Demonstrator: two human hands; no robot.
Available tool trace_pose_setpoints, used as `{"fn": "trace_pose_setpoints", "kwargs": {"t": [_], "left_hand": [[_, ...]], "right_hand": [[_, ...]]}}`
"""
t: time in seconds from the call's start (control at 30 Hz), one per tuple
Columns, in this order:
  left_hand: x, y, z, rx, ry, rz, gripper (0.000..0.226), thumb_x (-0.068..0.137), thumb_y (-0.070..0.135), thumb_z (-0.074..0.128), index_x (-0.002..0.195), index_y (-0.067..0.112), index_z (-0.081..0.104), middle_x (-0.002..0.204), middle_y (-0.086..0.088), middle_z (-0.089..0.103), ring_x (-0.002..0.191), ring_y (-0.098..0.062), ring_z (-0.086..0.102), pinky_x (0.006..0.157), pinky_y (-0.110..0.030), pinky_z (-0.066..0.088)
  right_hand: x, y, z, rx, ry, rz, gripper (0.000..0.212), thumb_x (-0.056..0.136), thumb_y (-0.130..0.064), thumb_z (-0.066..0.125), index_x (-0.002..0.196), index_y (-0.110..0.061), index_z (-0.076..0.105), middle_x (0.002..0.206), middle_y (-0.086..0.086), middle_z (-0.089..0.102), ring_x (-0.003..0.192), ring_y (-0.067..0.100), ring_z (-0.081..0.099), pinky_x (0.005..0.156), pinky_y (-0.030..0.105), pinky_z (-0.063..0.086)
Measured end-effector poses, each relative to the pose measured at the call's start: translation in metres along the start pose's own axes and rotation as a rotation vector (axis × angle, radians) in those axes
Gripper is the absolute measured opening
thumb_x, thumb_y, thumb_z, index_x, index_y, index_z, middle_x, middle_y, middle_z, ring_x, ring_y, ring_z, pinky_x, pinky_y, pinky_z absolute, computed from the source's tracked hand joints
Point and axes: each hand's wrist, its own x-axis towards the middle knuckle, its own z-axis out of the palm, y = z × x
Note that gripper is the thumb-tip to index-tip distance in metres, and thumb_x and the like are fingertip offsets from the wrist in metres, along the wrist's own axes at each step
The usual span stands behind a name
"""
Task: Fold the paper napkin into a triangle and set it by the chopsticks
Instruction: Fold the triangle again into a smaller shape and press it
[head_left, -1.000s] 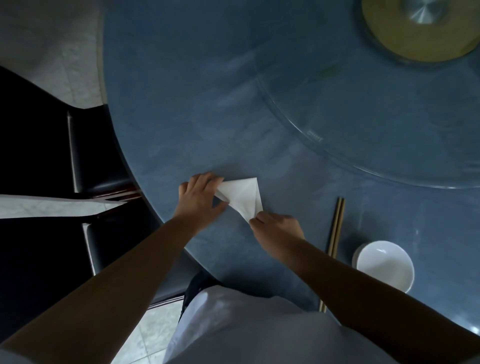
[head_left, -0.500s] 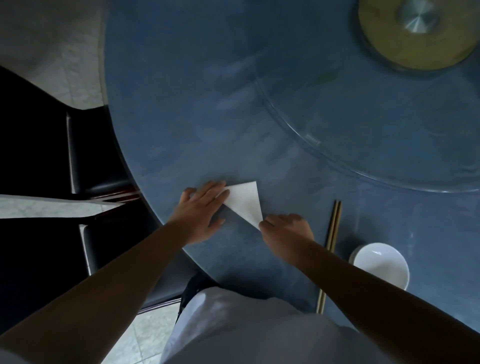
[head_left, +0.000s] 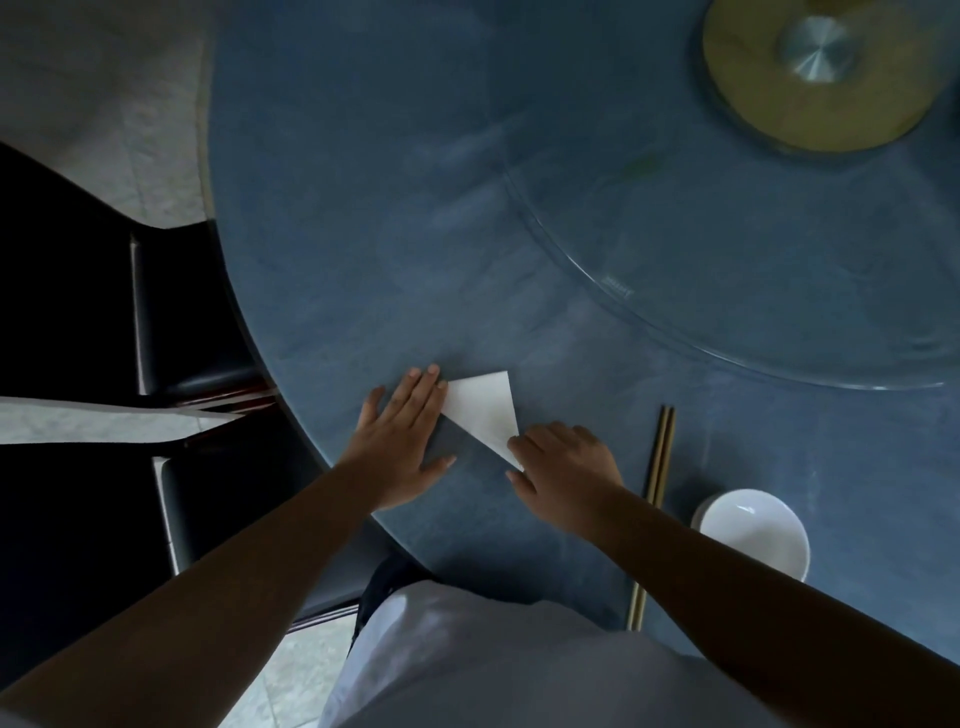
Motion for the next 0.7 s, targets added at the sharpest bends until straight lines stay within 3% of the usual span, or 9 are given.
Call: {"fn": "trace_pose_setpoints", "kwargs": {"t": [0.1,0.2,0.37,0.47,0.57,0.7], "left_hand": [[-0.004,0.012,0.005,0.004,0.005,0.025,0.091,0.086,0.067,0.027,0.149,0.017,-0.015,0.158,-0.001,-0.017,0.142,-0.015,-0.025,0.114,-0.048,-0.004],[-0.009,0.025,0.009,0.011,0.029,0.025,0.089,0.088,0.065,0.029,0.150,0.012,-0.005,0.159,-0.007,-0.005,0.145,-0.020,-0.015,0.114,-0.050,0.005],[-0.011,0.028,0.011,-0.025,0.013,-0.009,0.087,0.087,0.062,0.035,0.150,0.010,0.008,0.159,-0.009,0.007,0.146,-0.022,-0.001,0.114,-0.053,0.015],[-0.011,0.026,0.010,-0.029,-0.011,-0.012,0.087,0.084,0.062,0.039,0.149,0.009,0.015,0.159,-0.012,0.014,0.146,-0.026,0.008,0.113,-0.055,0.021],[-0.011,0.026,0.008,-0.027,-0.001,-0.053,0.089,0.082,0.064,0.038,0.149,0.010,0.014,0.159,-0.014,0.015,0.145,-0.030,0.014,0.112,-0.054,0.021],[-0.012,0.022,0.008,-0.030,0.013,-0.145,0.090,0.083,0.067,0.034,0.149,0.013,0.008,0.160,-0.013,0.005,0.146,-0.029,0.005,0.113,-0.052,0.014]], "right_hand": [[0.018,0.000,0.003,0.006,-0.026,-0.014,0.056,0.079,-0.042,0.063,0.126,-0.013,0.053,0.130,0.008,0.058,0.111,0.028,0.057,0.085,0.043,0.047],[0.040,-0.001,0.004,-0.015,-0.061,0.022,0.072,0.084,-0.048,0.053,0.144,-0.012,0.033,0.155,0.007,0.032,0.138,0.025,0.035,0.101,0.047,0.037],[0.050,-0.003,0.016,-0.083,-0.189,-0.071,0.073,0.091,-0.053,0.037,0.150,-0.013,0.023,0.161,0.005,0.019,0.147,0.022,0.017,0.111,0.051,0.024],[0.050,0.006,0.024,-0.075,-0.243,0.014,0.076,0.091,-0.056,0.029,0.152,-0.016,0.010,0.163,0.002,0.008,0.149,0.020,0.006,0.114,0.051,0.015],[0.048,0.018,0.026,-0.067,-0.263,0.087,0.078,0.089,-0.059,0.027,0.152,-0.018,0.006,0.163,0.000,0.006,0.148,0.020,0.004,0.114,0.052,0.017],[0.044,0.028,0.023,-0.051,-0.242,0.180,0.079,0.089,-0.060,0.026,0.152,-0.017,0.005,0.163,0.001,0.006,0.148,0.021,0.004,0.112,0.052,0.019]]}}
